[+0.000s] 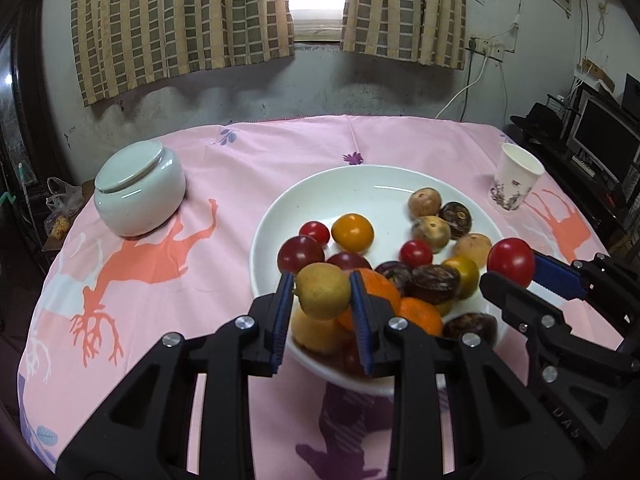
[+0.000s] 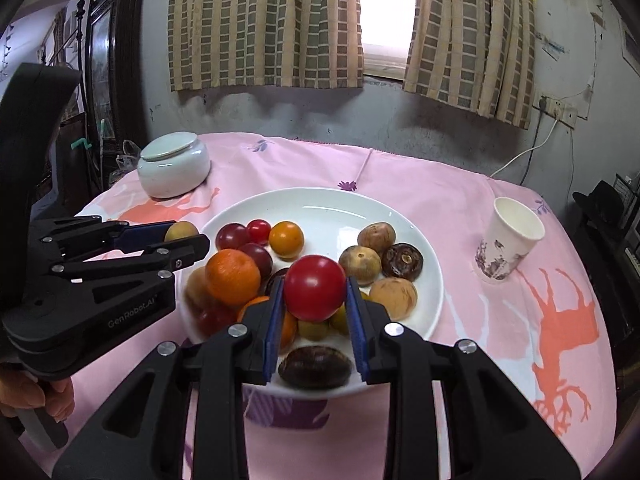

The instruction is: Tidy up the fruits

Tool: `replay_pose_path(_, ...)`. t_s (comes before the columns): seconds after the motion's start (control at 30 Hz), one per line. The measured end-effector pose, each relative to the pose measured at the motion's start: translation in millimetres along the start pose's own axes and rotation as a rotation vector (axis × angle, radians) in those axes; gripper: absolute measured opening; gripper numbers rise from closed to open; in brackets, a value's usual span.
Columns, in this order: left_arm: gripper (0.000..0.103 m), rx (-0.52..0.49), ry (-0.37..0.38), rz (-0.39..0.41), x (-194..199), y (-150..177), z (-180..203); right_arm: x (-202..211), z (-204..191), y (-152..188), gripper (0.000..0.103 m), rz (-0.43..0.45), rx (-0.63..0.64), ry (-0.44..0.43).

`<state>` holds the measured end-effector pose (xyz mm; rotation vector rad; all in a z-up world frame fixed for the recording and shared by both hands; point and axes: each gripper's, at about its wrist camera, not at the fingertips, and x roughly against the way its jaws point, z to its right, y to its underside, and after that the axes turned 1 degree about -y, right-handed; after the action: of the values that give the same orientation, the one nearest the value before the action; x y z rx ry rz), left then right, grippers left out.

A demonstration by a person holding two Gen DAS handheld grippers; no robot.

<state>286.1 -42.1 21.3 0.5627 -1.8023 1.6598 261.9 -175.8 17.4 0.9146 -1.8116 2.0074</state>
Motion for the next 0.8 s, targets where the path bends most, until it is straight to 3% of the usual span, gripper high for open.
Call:
replay_pose_path(0.17,0.03,0.012,-0.01,-0.008,-19.9,-11.9,0.7,-28.8,-2.2,-7.9,0.034,-0.011,0.041,0.066)
replay_pose_path(0.2,0.04,0.028,-0.013,-0.011,-22.1,-12.7,-0.7,-31.2,-3.0,-8.5,0.036,-0.005,0.05,0.077)
replay_pose_path(0.23,0.044,0.044,-0.017,-0.008,-22.7,-13.0,-1.9,-32.7,-4.1,-9.6,0.041,0.004,0.06,0.094)
replay_pose_path(0.3,0.062,0.06,-0.029,0.009,-21.3,-12.8,-4.1,-34.0,-6.3,-9.5,0.041,0.005,0.074,0.095)
replay_pose_path(0.53,0.068,0.054,-0.023,0.018,-3.8,-9.2,-2.4,-25.2,1.0,-5.7,0.041,-0.02,0.036,0.082)
replay_pose_path(0.8,0.078,0.068,0.0,0.042,50.1,9.1,-13.8,18.6,14.3,15.5,0.043,-0.035,-0.044,0.044)
